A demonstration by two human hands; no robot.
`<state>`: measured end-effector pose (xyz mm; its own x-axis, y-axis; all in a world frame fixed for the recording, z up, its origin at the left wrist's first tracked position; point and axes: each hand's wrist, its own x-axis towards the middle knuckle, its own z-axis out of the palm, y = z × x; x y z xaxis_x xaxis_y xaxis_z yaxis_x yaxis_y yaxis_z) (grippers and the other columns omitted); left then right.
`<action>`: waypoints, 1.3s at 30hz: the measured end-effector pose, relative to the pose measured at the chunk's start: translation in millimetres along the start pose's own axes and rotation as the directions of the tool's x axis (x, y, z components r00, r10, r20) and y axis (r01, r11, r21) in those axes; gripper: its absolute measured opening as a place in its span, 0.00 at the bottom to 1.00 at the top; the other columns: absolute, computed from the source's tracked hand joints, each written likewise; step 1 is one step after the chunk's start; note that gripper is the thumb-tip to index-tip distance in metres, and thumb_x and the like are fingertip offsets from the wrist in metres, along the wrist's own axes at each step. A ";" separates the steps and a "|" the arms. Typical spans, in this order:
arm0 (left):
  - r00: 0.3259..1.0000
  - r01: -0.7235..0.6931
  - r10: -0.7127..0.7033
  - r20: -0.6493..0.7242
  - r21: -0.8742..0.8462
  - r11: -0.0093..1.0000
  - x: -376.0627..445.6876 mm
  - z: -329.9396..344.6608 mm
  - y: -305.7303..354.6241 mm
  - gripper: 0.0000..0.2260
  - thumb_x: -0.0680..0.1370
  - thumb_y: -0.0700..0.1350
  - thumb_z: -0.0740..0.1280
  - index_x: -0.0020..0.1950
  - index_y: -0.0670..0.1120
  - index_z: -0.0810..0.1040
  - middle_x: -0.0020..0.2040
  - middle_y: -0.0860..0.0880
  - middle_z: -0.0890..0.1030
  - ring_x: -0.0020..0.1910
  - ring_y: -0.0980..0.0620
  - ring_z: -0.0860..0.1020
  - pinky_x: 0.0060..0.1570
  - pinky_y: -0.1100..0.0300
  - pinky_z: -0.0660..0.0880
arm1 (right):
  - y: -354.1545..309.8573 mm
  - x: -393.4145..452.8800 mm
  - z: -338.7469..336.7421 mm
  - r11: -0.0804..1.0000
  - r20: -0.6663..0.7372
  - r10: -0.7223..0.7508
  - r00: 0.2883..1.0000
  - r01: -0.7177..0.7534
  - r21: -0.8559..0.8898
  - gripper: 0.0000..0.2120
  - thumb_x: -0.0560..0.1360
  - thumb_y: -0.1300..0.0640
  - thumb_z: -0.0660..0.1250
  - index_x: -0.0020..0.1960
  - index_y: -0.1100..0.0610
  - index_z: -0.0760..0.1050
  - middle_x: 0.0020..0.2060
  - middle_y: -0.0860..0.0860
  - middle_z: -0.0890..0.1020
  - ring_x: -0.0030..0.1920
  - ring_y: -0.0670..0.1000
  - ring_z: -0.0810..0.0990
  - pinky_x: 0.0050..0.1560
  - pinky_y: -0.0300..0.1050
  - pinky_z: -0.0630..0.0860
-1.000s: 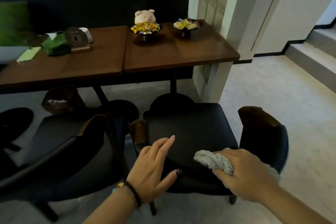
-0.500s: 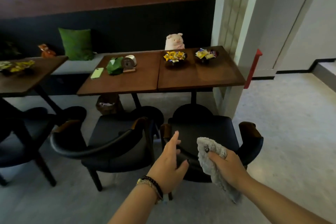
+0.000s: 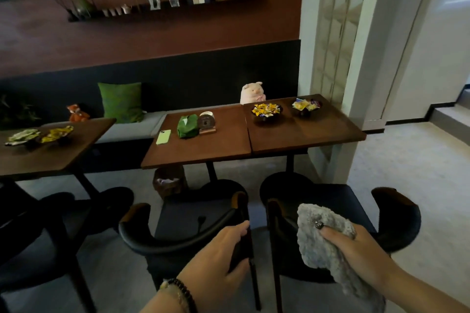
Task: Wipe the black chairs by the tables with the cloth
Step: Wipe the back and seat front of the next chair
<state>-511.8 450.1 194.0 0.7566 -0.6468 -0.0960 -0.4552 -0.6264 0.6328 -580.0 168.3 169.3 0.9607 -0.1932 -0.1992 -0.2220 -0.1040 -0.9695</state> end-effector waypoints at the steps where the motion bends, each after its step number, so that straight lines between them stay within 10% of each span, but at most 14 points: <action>1: 1.000 0.004 -0.004 0.004 -0.005 1.000 -5.1 -11.4 -12.9 0.29 0.79 0.53 0.64 0.75 0.64 0.52 0.65 0.71 0.61 0.65 0.74 0.61 0.56 0.84 0.57 | -4.0 0.0 15.1 1.000 -0.007 -0.002 1.000 0.002 0.016 0.08 0.77 0.53 0.66 0.55 0.51 0.81 0.46 0.46 0.86 0.47 0.43 0.84 0.47 0.38 0.74; 13: 0.996 0.086 -0.085 0.021 -0.071 0.994 39.2 -86.7 -157.1 0.28 0.79 0.52 0.64 0.75 0.63 0.55 0.67 0.67 0.66 0.63 0.77 0.61 0.56 0.83 0.58 | -16.8 115.7 120.8 0.999 -0.110 0.009 0.994 -0.015 -0.046 0.07 0.78 0.53 0.66 0.53 0.48 0.81 0.45 0.42 0.86 0.48 0.40 0.83 0.46 0.34 0.74; 21: 0.957 0.286 -0.264 0.117 -0.246 0.926 161.7 -27.0 -243.1 0.32 0.79 0.48 0.65 0.78 0.56 0.52 0.71 0.59 0.65 0.68 0.64 0.65 0.69 0.62 0.65 | 43.2 273.1 154.6 0.973 -0.139 0.091 0.986 -0.118 -0.196 0.13 0.78 0.48 0.65 0.61 0.38 0.73 0.50 0.35 0.79 0.53 0.35 0.77 0.52 0.30 0.71; 25: 0.901 0.434 -0.395 0.179 -0.384 0.815 202.6 12.6 -273.6 0.32 0.80 0.47 0.64 0.78 0.55 0.49 0.70 0.58 0.65 0.66 0.61 0.67 0.63 0.65 0.66 | 72.3 320.7 184.8 0.958 -0.152 0.082 0.985 -0.119 -0.259 0.23 0.78 0.50 0.67 0.68 0.34 0.64 0.53 0.30 0.73 0.50 0.29 0.73 0.45 0.21 0.67; 31: 0.749 0.528 -0.652 0.116 -0.699 0.482 270.4 33.4 -323.9 0.22 0.83 0.53 0.54 0.77 0.48 0.58 0.70 0.49 0.70 0.64 0.51 0.72 0.69 0.48 0.65 | 120.2 357.3 226.7 0.866 0.062 0.136 0.989 -0.088 -0.493 0.25 0.78 0.49 0.66 0.73 0.52 0.64 0.70 0.50 0.68 0.72 0.53 0.65 0.69 0.49 0.67; 34: 0.694 0.512 -0.691 0.203 -0.814 0.276 287.9 40.6 -340.6 0.20 0.84 0.54 0.50 0.73 0.47 0.61 0.66 0.47 0.72 0.59 0.49 0.74 0.64 0.47 0.69 | 138.8 355.1 235.8 0.698 0.141 0.149 0.979 -0.003 -0.716 0.27 0.80 0.45 0.60 0.76 0.55 0.61 0.78 0.51 0.50 0.78 0.54 0.42 0.77 0.56 0.49; 39: 0.629 0.531 -0.691 0.356 -0.846 0.048 298.5 59.3 -356.8 0.23 0.83 0.57 0.48 0.75 0.47 0.59 0.67 0.47 0.71 0.64 0.45 0.72 0.63 0.48 0.68 | 136.6 375.8 244.9 0.355 0.252 0.243 0.937 0.156 -0.922 0.28 0.78 0.58 0.61 0.76 0.60 0.60 0.78 0.56 0.46 0.77 0.63 0.38 0.75 0.64 0.46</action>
<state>-151.4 454.7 -106.0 0.6233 -0.1289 -0.7713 0.7773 -0.0057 0.6291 -208.4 320.4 -72.9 0.8880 0.0398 -0.4581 -0.0824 -0.9663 -0.2437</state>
